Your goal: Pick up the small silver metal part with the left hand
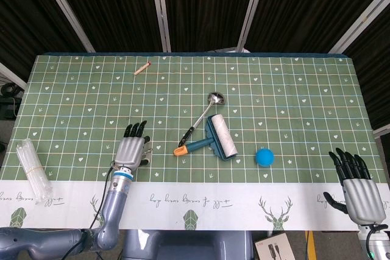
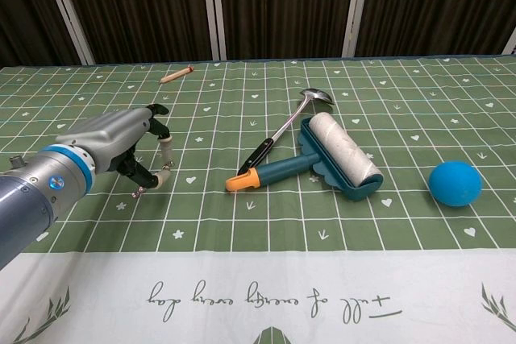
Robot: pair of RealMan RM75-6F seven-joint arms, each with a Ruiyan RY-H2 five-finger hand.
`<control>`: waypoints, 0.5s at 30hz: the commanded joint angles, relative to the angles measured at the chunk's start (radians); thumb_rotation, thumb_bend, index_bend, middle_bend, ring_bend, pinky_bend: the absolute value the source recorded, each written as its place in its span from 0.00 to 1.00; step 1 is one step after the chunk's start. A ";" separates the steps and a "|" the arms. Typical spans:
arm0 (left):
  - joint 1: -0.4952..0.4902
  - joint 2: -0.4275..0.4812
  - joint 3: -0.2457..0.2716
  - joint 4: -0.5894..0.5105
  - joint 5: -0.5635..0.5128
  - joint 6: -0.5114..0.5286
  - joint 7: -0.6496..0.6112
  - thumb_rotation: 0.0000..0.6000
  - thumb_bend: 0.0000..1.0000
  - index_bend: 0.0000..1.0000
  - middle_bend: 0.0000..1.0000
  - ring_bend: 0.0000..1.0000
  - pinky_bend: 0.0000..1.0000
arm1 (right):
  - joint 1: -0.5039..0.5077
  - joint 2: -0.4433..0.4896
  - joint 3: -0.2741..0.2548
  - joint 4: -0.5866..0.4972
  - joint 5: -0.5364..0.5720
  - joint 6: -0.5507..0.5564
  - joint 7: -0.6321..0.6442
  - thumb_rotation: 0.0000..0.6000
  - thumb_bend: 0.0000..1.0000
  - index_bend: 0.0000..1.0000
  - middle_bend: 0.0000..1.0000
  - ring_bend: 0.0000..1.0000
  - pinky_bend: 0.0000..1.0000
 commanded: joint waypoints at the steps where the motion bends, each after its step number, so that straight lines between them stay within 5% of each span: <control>1: 0.019 0.022 -0.033 -0.022 0.043 -0.012 -0.136 1.00 0.44 0.55 0.00 0.00 0.00 | 0.000 0.000 0.000 0.000 0.000 0.000 -0.001 1.00 0.11 0.00 0.00 0.00 0.00; 15: -0.003 0.107 -0.200 0.017 -0.048 -0.191 -0.464 1.00 0.45 0.57 0.00 0.00 0.00 | 0.004 0.000 0.002 0.000 0.008 -0.011 0.008 1.00 0.11 0.00 0.00 0.00 0.00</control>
